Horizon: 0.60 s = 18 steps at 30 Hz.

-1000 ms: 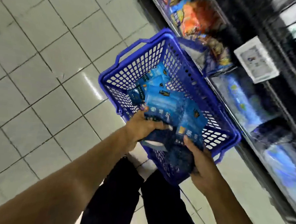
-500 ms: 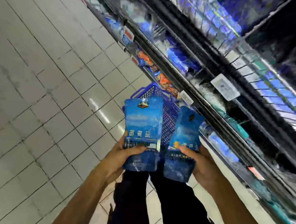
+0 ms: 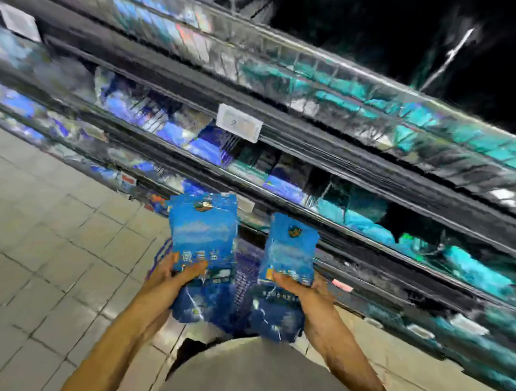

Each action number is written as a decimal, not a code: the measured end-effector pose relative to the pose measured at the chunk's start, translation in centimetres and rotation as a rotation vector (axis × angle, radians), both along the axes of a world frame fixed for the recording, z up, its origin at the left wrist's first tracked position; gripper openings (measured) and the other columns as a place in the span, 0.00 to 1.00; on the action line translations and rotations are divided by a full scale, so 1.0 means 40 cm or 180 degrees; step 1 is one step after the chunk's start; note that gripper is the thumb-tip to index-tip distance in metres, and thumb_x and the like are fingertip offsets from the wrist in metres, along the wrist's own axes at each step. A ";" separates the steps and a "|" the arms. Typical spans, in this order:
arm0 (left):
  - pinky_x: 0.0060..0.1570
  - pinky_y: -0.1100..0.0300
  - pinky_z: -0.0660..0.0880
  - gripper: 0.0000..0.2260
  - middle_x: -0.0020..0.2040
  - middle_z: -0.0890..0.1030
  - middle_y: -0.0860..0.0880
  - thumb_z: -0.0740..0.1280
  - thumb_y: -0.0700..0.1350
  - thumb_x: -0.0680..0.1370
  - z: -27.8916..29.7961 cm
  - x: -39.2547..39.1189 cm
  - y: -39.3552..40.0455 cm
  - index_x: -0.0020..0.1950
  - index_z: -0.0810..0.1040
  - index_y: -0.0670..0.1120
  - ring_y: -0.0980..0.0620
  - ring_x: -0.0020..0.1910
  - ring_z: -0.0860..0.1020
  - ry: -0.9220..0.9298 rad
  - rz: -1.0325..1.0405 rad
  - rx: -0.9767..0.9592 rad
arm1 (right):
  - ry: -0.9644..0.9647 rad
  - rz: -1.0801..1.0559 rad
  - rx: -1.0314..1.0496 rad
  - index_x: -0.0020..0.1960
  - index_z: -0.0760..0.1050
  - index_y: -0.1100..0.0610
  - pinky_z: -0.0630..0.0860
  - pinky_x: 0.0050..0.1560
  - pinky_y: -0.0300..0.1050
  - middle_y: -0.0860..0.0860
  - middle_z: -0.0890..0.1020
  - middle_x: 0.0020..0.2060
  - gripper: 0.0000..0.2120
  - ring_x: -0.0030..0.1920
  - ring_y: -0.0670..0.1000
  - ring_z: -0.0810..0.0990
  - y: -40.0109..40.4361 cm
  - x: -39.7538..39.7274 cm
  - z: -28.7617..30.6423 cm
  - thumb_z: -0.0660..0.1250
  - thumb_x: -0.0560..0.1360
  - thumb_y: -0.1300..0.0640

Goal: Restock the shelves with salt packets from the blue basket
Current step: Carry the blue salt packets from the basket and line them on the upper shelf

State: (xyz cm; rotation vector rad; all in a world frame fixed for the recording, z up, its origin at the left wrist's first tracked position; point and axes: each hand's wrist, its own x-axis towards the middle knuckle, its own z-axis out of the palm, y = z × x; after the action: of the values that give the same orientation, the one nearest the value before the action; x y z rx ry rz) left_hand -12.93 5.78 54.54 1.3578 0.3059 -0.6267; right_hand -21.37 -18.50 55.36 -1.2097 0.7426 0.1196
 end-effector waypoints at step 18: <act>0.48 0.42 0.82 0.25 0.48 0.88 0.46 0.84 0.59 0.60 0.106 -0.216 -0.549 0.51 0.86 0.47 0.40 0.50 0.85 -0.0769 -0.3341 0.0229 | -0.0192 -0.3319 -0.0479 0.56 0.82 0.57 0.82 0.37 0.43 0.54 0.88 0.47 0.10 0.46 0.54 0.88 -0.032 -0.656 0.164 0.69 0.78 0.54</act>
State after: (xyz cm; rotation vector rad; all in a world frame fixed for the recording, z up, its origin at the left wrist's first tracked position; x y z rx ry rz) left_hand -21.58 -16.17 58.78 1.6007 -0.6409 -1.2949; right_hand -47.62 -19.77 61.93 -0.8310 1.2551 -0.8393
